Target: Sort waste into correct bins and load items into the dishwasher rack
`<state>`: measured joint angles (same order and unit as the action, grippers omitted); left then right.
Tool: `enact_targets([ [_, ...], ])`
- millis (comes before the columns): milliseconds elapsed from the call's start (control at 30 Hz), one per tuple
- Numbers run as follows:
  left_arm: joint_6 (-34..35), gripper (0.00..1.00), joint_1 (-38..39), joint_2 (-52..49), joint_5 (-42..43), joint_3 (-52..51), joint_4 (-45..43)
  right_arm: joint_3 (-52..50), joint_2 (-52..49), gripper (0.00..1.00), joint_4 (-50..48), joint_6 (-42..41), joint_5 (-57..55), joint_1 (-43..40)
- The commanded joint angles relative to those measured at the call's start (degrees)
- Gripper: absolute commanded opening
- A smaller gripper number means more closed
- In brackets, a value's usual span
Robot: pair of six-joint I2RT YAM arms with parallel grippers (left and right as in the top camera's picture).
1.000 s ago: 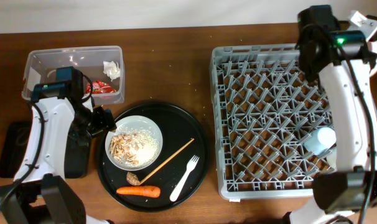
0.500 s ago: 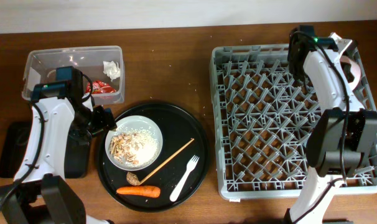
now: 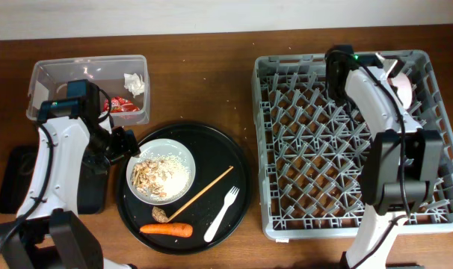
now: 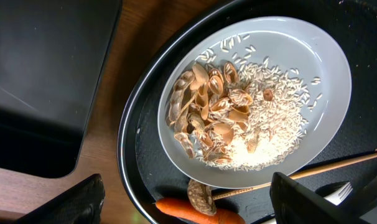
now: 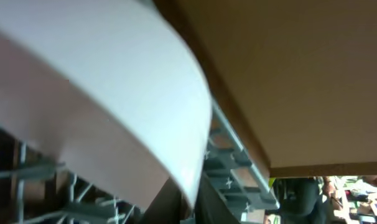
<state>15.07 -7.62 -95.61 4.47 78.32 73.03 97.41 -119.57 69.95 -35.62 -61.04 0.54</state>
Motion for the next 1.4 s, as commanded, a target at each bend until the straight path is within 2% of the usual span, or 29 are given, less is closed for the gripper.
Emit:
enact_targets([
  [0, 0.8, 0.84, 0.1, 0.7, 0.7, 0.3, -0.2, -0.8, -0.5, 0.17, 1.4, 0.2, 8.5, 0.7],
  [67, 0.8, 0.85, 0.1, 0.7, 0.7, 0.3, -0.3, -0.8, -0.5, 0.22, 3.2, 0.2, 10.0, 0.7],
  [233, 0.8, 0.84, 0.1, 0.7, 0.7, 0.3, -0.3, -0.7, -0.4, 0.22, 6.5, 0.2, 12.8, 0.7],
  [467, 0.8, 0.84, 0.1, 0.7, 0.7, 0.3, -0.3, -0.7, -0.4, 0.23, 7.2, 0.2, 27.5, 1.7],
  [700, 0.8, 0.84, 0.1, 0.7, 0.7, 0.3, -0.3, 3.3, 5.5, 0.22, 6.1, -0.6, 25.0, 1.5],
  [800, 0.8, 0.85, 0.1, 0.7, 0.7, 0.3, -0.3, 3.8, 9.7, 0.22, 6.2, -0.7, 23.1, -2.3],
  [900, 0.8, 0.84, 0.1, 0.7, 0.7, 0.3, -0.3, 3.8, 9.8, 0.22, 6.8, -0.2, 24.9, -7.0],
  [1033, 0.8, 0.85, 0.1, 0.7, 0.7, 0.3, -0.8, 3.8, 9.8, 0.22, 4.3, 2.8, 30.1, -9.3],
  [1200, 0.8, 0.85, 0.1, 0.7, 0.7, 0.3, -0.5, 3.7, 9.5, 0.24, -3.3, 5.5, 34.6, -9.2],
  [1267, 0.8, 0.85, 0.1, 0.7, 0.7, 0.3, -0.5, 3.7, 9.5, 0.23, -6.9, 14.7, 44.3, -9.2],
  [1333, 0.8, 0.85, 0.1, 0.7, 0.7, 0.3, -0.6, 3.7, 9.5, 0.32, -5.9, 24.3, 57.5, -8.8],
  [1367, 0.8, 0.85, 0.1, 0.7, 0.7, 0.3, -0.7, 3.7, 9.5, 0.37, -4.3, 26.9, 60.0, -8.6],
])
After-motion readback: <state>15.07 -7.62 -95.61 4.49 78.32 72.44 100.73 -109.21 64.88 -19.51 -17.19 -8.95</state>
